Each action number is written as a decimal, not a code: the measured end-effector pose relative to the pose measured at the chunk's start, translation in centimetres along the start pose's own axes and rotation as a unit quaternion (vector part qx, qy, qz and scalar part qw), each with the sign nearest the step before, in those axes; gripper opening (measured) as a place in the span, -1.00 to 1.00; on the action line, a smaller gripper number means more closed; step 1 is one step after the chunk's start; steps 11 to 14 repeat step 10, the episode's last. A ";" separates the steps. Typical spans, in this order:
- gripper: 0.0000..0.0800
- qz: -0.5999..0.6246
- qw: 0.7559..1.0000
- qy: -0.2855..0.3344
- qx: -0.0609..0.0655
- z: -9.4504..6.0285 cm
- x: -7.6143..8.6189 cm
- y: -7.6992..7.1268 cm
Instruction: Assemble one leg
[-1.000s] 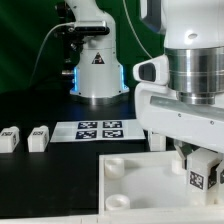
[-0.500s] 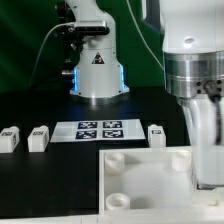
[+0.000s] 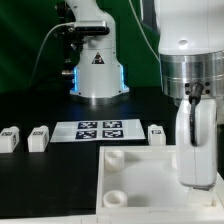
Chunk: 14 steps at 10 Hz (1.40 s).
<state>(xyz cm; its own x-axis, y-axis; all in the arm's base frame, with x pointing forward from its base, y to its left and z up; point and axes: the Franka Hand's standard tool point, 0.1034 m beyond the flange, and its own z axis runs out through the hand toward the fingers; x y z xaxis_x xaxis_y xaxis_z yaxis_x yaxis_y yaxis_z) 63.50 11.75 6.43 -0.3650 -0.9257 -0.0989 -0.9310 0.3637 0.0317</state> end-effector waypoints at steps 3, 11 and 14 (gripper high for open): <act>0.18 -0.021 1.000 0.000 -0.001 0.1 -0.1 0.2; 0.62 -0.041 0.999 -0.002 0.001 -0.4 -1.6 2.3; 0.62 -0.041 0.999 -0.002 0.001 -0.4 -1.6 2.3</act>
Offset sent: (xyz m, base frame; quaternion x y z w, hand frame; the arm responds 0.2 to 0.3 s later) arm 0.0000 0.0000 0.0000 0.0000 0.0000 0.0000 1.0000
